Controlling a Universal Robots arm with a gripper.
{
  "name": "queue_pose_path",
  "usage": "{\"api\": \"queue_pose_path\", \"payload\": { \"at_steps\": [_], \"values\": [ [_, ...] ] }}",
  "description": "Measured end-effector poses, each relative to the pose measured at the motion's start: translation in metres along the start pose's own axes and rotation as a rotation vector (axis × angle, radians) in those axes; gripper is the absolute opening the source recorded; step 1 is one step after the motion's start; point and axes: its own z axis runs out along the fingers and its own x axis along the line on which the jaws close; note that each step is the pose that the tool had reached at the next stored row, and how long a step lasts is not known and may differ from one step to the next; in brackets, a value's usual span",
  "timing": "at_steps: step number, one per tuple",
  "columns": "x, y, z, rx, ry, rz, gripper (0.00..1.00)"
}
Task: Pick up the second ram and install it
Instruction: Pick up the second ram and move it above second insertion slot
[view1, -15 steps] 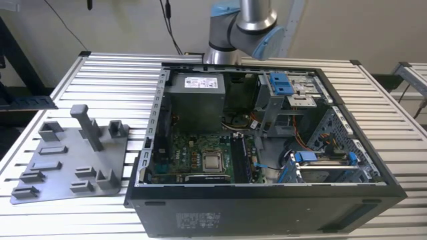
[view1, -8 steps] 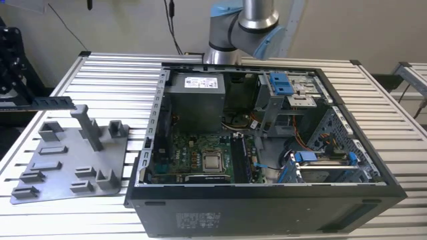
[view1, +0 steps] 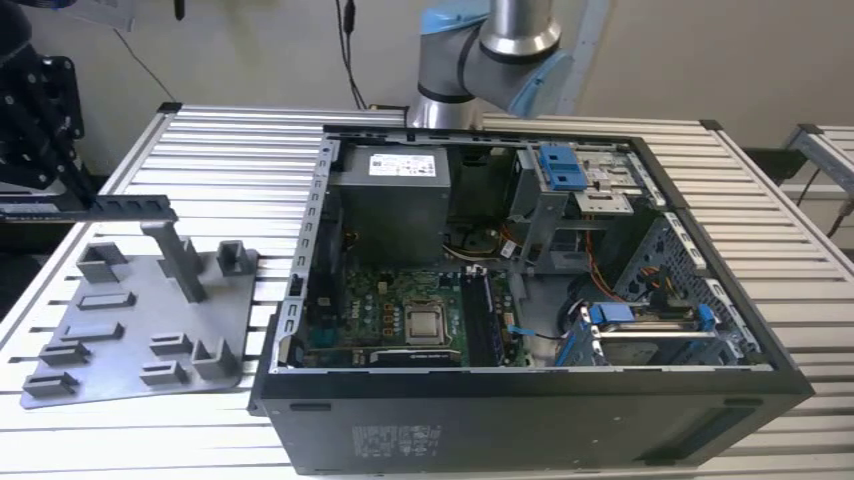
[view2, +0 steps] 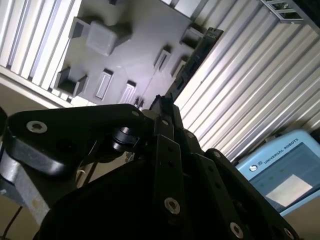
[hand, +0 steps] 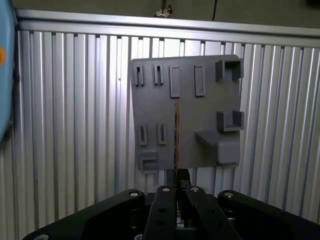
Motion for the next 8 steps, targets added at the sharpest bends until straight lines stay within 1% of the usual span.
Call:
{"api": "queue_pose_path", "payload": {
  "at_steps": [8],
  "values": [
    [0.0004, -0.017, 0.0002, 0.0, 0.0, 0.0, 0.14]
  ]
}}
